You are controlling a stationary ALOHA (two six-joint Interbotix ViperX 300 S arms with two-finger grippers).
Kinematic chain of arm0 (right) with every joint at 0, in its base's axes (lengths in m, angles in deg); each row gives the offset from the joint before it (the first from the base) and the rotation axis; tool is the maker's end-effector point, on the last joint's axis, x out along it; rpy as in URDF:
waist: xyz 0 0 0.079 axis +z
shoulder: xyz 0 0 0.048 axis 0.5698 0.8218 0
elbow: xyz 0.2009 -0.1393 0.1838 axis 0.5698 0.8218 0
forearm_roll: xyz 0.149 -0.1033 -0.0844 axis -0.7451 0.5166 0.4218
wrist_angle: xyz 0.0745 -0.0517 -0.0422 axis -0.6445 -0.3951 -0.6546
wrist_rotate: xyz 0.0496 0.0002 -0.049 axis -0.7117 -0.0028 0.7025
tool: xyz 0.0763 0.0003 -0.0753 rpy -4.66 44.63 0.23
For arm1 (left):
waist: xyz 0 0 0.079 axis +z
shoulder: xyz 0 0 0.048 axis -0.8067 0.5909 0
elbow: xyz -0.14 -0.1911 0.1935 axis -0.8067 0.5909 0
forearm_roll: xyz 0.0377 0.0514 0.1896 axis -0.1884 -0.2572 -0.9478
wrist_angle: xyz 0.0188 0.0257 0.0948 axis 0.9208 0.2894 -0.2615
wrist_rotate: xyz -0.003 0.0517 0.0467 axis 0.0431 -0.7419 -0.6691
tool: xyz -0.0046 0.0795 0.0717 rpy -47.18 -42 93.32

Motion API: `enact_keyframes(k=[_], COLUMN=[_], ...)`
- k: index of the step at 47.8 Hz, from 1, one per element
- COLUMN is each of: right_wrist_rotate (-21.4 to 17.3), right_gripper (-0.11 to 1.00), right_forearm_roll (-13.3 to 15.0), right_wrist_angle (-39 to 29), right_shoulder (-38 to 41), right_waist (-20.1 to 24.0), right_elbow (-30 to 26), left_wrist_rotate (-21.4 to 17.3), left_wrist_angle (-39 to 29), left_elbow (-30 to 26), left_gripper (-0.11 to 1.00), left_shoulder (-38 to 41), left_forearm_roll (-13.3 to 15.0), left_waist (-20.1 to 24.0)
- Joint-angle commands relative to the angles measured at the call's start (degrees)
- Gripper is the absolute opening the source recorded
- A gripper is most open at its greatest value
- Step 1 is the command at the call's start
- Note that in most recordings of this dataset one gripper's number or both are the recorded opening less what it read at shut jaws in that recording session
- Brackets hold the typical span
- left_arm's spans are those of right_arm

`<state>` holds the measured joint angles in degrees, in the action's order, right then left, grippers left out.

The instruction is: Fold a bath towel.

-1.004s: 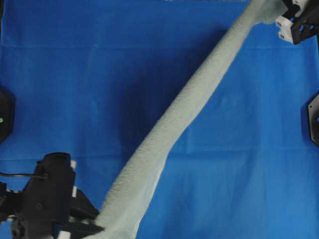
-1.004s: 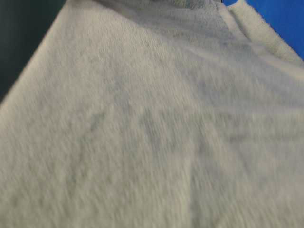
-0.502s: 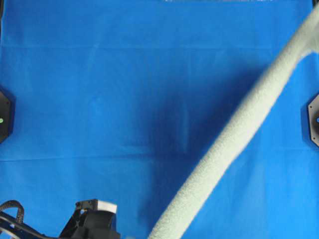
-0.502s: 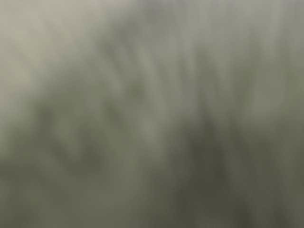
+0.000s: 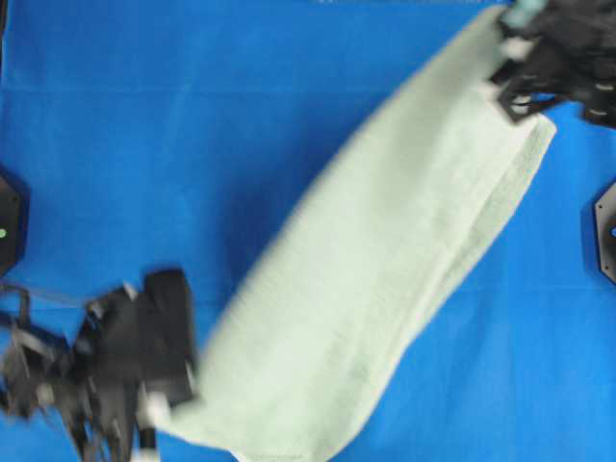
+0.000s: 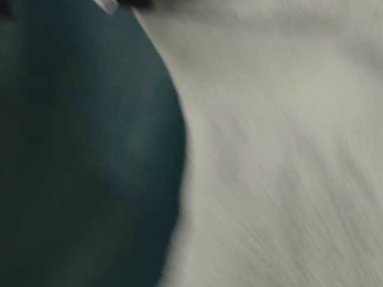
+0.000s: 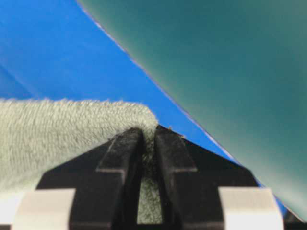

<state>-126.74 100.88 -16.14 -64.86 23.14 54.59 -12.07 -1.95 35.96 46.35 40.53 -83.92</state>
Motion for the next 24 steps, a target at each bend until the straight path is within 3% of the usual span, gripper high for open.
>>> enact_keyframes(k=[1, 11, 24], right_wrist_rotate=[0.2, 3.2, 8.5], right_gripper=[0.12, 0.12, 0.12], right_forearm_roll=[0.2, 1.1, 1.1], right_wrist_angle=[8.6, 21.4, 28.9], right_shoulder=[6.0, 19.7, 30.2], right_waist=[-5.6, -14.4, -19.4], right_elbow=[-2.8, -8.6, -14.8], left_wrist_rotate=[2.0, 4.1, 4.6], left_wrist_angle=[0.3, 0.8, 7.2], left_elbow=[6.0, 19.6, 30.9], left_gripper=[0.10, 0.10, 0.10], left_shoulder=[-4.8, -11.9, -14.7], left_forearm_roll=[-0.2, -0.1, -0.2], left_waist=[1.6, 6.4, 12.6])
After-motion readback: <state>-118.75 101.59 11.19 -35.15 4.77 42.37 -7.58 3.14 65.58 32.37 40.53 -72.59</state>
